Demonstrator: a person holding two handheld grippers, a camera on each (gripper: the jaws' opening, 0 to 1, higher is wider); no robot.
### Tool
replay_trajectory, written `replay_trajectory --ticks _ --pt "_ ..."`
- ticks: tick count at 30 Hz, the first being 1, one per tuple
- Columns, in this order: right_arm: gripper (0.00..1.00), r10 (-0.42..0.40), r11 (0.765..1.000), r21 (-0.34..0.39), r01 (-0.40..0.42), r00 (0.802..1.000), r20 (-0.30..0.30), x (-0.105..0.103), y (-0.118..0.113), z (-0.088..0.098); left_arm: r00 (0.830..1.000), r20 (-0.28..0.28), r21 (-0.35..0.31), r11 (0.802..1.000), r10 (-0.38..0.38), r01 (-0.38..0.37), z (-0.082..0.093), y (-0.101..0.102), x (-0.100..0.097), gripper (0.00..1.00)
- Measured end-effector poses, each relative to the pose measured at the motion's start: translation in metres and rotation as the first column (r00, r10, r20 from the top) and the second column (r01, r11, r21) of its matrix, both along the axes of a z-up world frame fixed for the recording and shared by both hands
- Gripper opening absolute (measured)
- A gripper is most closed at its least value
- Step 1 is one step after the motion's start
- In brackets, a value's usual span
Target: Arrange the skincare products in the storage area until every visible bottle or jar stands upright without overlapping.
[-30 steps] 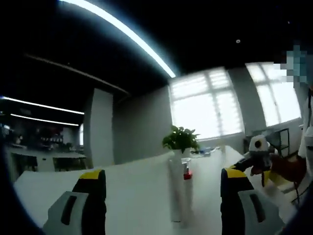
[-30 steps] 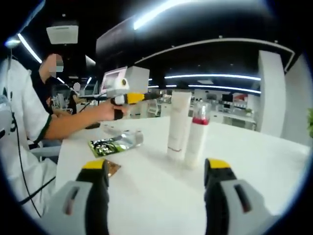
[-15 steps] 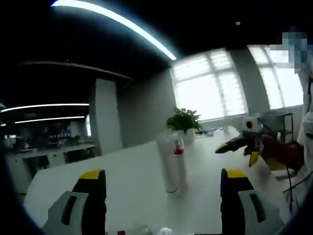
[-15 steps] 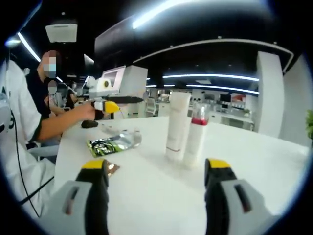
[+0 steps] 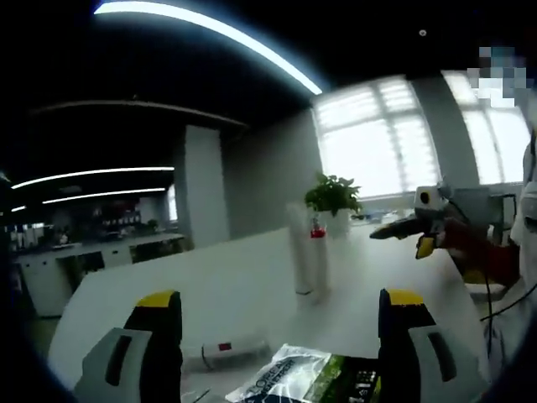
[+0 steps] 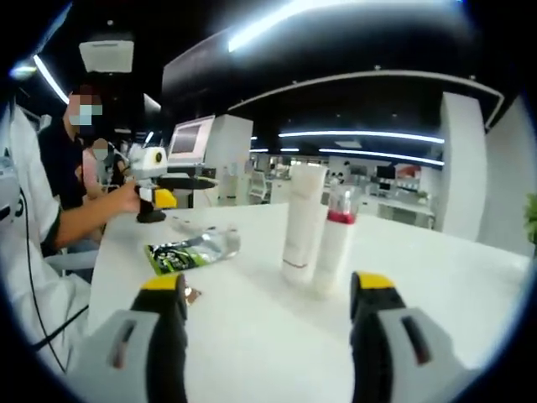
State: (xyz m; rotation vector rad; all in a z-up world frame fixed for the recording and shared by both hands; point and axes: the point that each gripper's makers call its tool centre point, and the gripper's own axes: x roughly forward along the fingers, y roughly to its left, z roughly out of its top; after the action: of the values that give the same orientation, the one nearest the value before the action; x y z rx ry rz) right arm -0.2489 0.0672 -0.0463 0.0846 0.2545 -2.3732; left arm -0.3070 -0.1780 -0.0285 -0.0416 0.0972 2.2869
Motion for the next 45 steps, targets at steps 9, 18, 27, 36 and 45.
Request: replay_trajectory --ticks 9,18,27,36,45 --pt "0.78 0.044 0.999 0.011 -0.044 0.999 -0.008 -0.003 -0.014 0.003 0.997 -0.011 -0.038 0.996 0.082 -0.082 -0.01 -0.026 0.014 0.99" --pt "0.75 0.056 0.998 0.027 -0.055 0.998 -0.013 -0.007 -0.024 0.003 0.992 0.033 -0.003 0.993 0.118 -0.118 -0.013 -0.05 0.033 0.99" --pt "0.7 0.082 0.995 0.056 -0.081 0.997 -0.014 -0.004 -0.04 0.004 0.991 -0.01 -0.023 0.99 0.136 -0.136 -0.012 -0.054 0.044 0.96" --pt "0.68 0.118 0.99 0.077 -0.118 0.993 -0.002 -0.009 -0.064 0.007 0.992 0.025 -0.012 0.993 0.12 -0.12 -0.014 -0.057 0.056 0.99" --pt "0.63 0.164 0.977 0.131 -0.167 0.986 0.028 -0.014 -0.097 0.007 0.992 0.017 -0.034 0.992 0.124 -0.123 -0.017 -0.062 0.061 0.99"
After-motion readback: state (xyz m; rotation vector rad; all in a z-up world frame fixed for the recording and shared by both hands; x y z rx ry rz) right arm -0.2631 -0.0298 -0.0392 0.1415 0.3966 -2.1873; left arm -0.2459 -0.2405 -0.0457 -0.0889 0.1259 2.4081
